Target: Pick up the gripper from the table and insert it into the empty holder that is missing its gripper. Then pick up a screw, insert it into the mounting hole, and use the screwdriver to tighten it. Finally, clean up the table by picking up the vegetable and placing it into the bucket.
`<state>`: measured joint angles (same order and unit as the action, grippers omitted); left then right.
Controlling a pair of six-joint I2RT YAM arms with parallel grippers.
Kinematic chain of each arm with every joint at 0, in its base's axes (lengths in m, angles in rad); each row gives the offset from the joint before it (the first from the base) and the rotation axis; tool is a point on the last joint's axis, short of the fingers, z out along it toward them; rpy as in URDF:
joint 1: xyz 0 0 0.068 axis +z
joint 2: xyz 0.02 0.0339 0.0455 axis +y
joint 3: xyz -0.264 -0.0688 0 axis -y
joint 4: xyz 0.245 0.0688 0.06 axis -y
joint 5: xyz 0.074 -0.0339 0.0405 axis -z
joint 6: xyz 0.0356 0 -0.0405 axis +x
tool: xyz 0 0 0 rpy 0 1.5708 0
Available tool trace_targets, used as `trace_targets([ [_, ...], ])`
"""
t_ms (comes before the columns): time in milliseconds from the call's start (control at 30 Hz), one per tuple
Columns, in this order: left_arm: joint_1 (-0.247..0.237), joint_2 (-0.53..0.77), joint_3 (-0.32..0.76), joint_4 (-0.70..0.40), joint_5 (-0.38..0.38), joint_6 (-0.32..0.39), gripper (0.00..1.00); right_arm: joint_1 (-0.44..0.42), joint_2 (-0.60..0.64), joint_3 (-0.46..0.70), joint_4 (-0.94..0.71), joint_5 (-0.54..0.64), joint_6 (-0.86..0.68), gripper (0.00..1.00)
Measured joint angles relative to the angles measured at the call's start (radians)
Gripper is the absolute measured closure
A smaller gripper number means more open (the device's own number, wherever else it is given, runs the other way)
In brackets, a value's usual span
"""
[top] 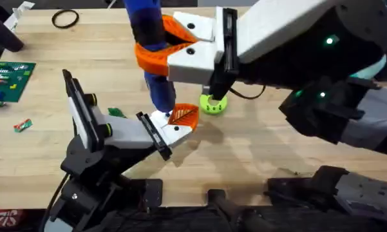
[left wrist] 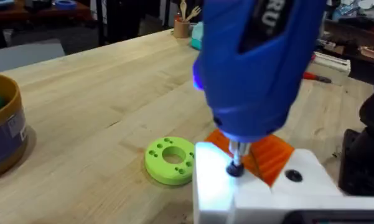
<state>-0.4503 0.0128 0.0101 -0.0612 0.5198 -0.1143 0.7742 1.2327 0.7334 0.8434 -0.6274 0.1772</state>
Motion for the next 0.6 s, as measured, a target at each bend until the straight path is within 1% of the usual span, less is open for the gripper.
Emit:
trace_targets([
  [200, 0.0, 0.0, 0.0, -0.001, 0.0, -0.003, 0.99, 0.0, 0.0, 0.0, -0.029, 0.01, 0.002, 0.964],
  [600, 0.0, 0.0, 0.0, -0.001, 0.001, -0.011, 0.99, 0.0, 0.0, 0.0, -0.033, 0.011, 0.002, 0.964],
])
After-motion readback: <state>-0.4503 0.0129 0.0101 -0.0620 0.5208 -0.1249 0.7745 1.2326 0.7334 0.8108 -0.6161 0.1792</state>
